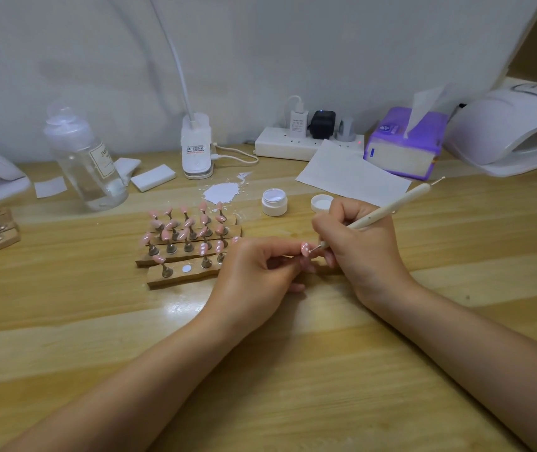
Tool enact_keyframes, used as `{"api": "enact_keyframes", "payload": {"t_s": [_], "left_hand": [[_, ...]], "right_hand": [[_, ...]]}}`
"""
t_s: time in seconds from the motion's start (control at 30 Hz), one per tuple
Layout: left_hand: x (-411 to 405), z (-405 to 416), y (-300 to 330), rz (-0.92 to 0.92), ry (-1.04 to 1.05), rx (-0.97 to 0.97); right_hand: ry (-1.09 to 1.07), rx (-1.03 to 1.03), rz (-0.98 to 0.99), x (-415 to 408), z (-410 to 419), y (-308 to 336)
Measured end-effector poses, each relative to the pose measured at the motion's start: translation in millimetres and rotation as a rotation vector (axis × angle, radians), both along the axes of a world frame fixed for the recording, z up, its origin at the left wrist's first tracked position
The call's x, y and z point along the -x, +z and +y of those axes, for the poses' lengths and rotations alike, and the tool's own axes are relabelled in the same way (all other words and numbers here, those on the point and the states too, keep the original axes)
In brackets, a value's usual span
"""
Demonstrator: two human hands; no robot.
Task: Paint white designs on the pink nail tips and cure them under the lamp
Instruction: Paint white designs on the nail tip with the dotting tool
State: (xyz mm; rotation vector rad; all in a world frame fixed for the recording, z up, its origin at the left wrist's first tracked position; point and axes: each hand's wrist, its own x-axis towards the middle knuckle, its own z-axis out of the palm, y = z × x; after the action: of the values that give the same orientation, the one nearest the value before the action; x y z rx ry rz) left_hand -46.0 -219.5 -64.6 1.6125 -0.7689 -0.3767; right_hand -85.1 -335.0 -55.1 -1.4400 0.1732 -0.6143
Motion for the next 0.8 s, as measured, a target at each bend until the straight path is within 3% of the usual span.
{"api": "enact_keyframes", "payload": {"t_s": [0.8], "left_hand": [[-0.8,0.9,-0.8,-0.019,-0.012,-0.014]], "right_hand": [[0.003,0.036,-0.006,3.1,3.2,3.5]]}}
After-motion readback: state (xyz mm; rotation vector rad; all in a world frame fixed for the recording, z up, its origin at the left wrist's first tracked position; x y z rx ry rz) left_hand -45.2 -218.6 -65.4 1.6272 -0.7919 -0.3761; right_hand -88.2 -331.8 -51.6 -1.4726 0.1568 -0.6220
